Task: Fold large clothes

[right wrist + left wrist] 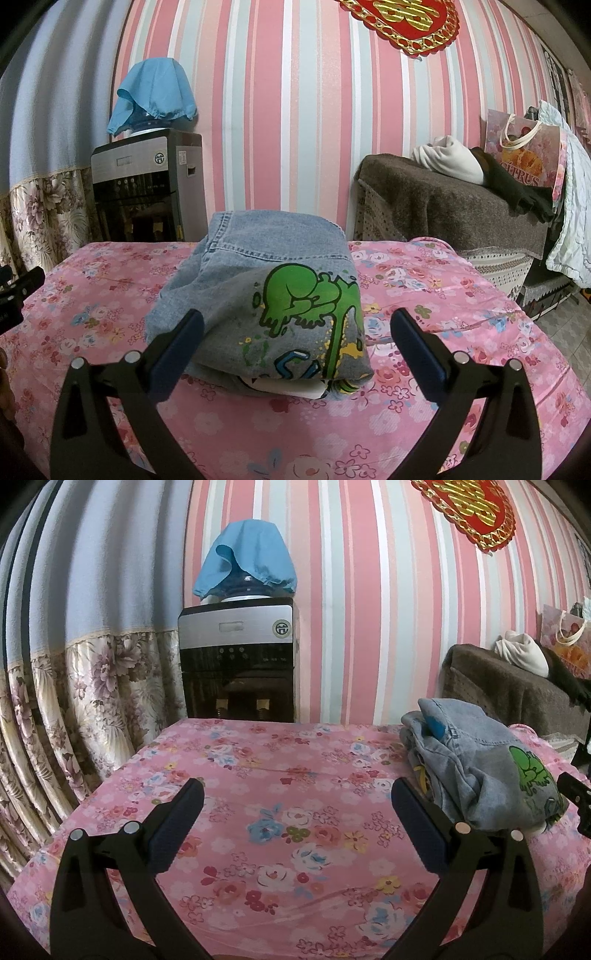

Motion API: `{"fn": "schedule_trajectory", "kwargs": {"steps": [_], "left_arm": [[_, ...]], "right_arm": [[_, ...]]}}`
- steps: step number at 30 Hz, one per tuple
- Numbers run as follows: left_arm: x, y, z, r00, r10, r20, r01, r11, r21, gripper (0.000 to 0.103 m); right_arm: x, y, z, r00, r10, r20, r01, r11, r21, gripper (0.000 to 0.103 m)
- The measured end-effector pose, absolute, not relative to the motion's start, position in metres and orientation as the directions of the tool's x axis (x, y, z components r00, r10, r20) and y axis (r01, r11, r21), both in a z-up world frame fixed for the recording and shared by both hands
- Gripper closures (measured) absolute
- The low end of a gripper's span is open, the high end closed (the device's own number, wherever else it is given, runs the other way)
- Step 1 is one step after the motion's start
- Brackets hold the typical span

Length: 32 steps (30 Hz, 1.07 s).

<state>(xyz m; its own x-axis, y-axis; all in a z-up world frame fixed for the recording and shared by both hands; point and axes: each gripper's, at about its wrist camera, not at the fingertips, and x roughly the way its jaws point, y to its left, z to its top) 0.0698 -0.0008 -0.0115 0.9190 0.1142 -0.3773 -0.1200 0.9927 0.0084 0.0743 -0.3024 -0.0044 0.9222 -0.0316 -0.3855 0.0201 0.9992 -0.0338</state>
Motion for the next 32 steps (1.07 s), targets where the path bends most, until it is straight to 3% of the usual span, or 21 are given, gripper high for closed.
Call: {"fn": "schedule_trajectory", "kwargs": {"steps": [32], "left_arm": [[0.0739, 0.0015, -0.0158, 0.91, 0.097, -0.404, -0.107, 0.994, -0.001, 0.003]], "right_arm": [[0.0749, -0.3037, -0.0034, 0.922, -0.027, -0.386, 0.013, 0.999, -0.038, 0.002]]}}
